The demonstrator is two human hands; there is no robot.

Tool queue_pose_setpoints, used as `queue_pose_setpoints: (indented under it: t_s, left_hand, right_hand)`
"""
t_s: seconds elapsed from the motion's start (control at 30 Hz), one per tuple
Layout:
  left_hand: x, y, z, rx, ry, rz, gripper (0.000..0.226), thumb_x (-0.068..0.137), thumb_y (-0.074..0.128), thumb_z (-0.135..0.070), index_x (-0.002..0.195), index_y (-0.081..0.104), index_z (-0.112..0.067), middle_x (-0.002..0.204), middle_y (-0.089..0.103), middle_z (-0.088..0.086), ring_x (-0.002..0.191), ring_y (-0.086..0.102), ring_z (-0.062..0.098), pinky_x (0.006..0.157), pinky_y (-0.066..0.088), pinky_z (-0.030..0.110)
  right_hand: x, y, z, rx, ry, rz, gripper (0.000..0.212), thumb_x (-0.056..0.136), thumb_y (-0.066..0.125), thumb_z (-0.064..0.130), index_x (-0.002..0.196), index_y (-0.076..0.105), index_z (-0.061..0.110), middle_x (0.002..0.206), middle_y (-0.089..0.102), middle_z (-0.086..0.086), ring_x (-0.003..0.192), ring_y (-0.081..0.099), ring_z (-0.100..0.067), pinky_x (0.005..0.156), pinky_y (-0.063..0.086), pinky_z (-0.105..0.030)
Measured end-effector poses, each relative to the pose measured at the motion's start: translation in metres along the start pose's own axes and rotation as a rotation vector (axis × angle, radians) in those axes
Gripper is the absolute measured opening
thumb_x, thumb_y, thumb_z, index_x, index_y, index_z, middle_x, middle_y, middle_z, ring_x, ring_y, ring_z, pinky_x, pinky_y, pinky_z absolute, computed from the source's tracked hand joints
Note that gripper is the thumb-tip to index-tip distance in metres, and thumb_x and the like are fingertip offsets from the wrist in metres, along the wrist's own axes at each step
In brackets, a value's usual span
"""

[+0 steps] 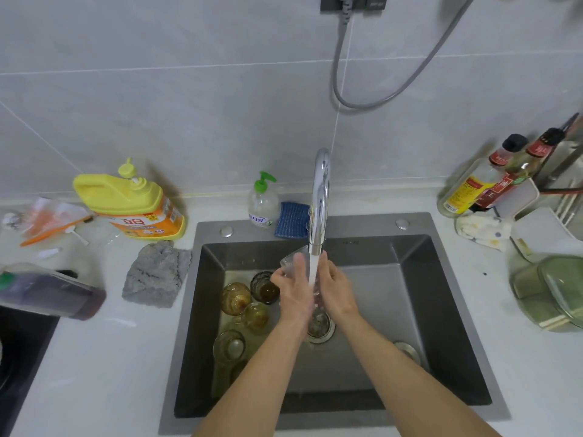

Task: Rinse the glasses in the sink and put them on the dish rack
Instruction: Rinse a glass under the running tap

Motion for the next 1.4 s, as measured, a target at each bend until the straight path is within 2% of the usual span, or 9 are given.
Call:
queue_pose_setpoints:
  t_s: [0.13,0.33,0.43,0.63,0.9,1.0,1.13,1.27,1.4]
  left_hand:
    - [-0.002,-0.006,0.003,0.027,-0.001,0.085,0.062,0.094,0.048,-0.069,0.137,0.047,-0.023,0.126,0.066,0.006,0.113,0.066,0.026,0.102,0.054,0.05]
    - [0.004,-0.002,-0.001,-0.154,-0.123,0.176,0.064,0.073,0.09,-0.038,0.122,0.055,-0.018,0.115,0.075,0.014,0.099,0.077,0.029,0.088,0.063,0.048]
    - [0.006,0.003,0.0,-0.086,-0.126,0.1,0.088,0.058,0.093,-0.062,0.125,0.053,-0.02,0.112,0.075,0.01,0.099,0.076,0.028,0.09,0.061,0.052]
    - [0.0,0.006,0.0,-0.068,-0.051,0.011,0.025,0.101,0.063,-0.044,0.111,0.049,-0.026,0.104,0.066,0.007,0.094,0.067,0.024,0.081,0.059,0.045]
    - [-0.001,-0.01,-0.007,0.002,-0.026,0.109,0.054,0.078,0.091,-0.026,0.124,0.064,-0.019,0.115,0.074,0.005,0.094,0.076,0.016,0.077,0.064,0.034]
    - [0.002,-0.014,0.0,-0.123,-0.039,0.078,0.066,0.077,0.091,-0.016,0.133,0.057,-0.016,0.121,0.073,0.013,0.098,0.076,0.024,0.078,0.064,0.039]
    - [0.0,-0.021,-0.006,-0.216,-0.021,0.023,0.087,0.058,0.096,-0.044,0.13,0.049,-0.029,0.127,0.065,0.013,0.11,0.07,0.034,0.091,0.06,0.052]
    - [-0.003,-0.026,-0.01,-0.147,0.021,0.025,0.078,0.062,0.099,-0.037,0.124,0.051,-0.028,0.122,0.068,0.006,0.109,0.071,0.026,0.104,0.055,0.051]
    - [-0.003,-0.026,-0.012,-0.012,0.054,-0.028,0.069,0.074,0.094,-0.031,0.126,0.048,-0.025,0.113,0.069,0.001,0.1,0.071,0.017,0.094,0.059,0.04]
  right_hand:
    - [0.01,-0.009,-0.001,0.063,0.161,0.148,0.069,0.106,0.018,0.062,0.11,0.077,0.025,0.097,0.075,-0.006,0.083,0.069,-0.014,0.057,0.052,-0.019]
    - [0.001,-0.006,-0.012,0.225,0.273,0.321,0.061,0.098,0.03,0.074,0.107,0.076,0.035,0.114,0.077,-0.002,0.116,0.067,-0.024,0.107,0.049,-0.047]
    - [-0.013,0.0,-0.021,0.527,0.339,0.279,0.052,0.1,0.039,0.065,0.111,0.074,0.029,0.11,0.077,-0.001,0.107,0.07,-0.021,0.093,0.057,-0.043]
    - [-0.026,0.02,-0.05,0.995,0.429,0.143,0.045,0.104,0.054,0.037,0.132,0.065,0.005,0.119,0.072,-0.015,0.1,0.07,-0.026,0.096,0.055,-0.043]
    - [-0.037,0.001,-0.052,0.203,0.435,0.263,0.058,0.11,0.037,0.044,0.08,0.068,0.005,0.059,0.066,-0.01,0.038,0.049,-0.013,0.037,0.035,-0.021]
    - [-0.029,-0.003,-0.051,-0.009,0.38,0.179,0.065,0.108,0.039,0.049,0.066,0.065,0.007,0.045,0.056,-0.004,0.032,0.043,-0.013,0.039,0.035,-0.019]
    - [-0.025,0.008,-0.052,0.305,0.354,0.199,0.032,0.108,0.05,0.019,0.091,0.07,0.001,0.076,0.076,-0.013,0.069,0.071,-0.024,0.077,0.063,-0.042]
    - [-0.025,0.011,-0.06,0.5,0.472,0.141,0.01,0.087,0.073,-0.001,0.096,0.072,-0.005,0.099,0.077,-0.021,0.083,0.077,-0.026,0.071,0.063,-0.033]
    - [-0.023,0.004,-0.062,0.358,0.475,0.067,0.014,0.083,0.08,0.005,0.085,0.072,-0.006,0.07,0.074,-0.016,0.059,0.071,-0.023,0.055,0.059,-0.028]
Point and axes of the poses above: each hand's wrist, its own x-axis towards the middle knuckle, its own y-axis out of the palm, z = x × y, the point moved 6 cm from there along x, towards the middle knuckle
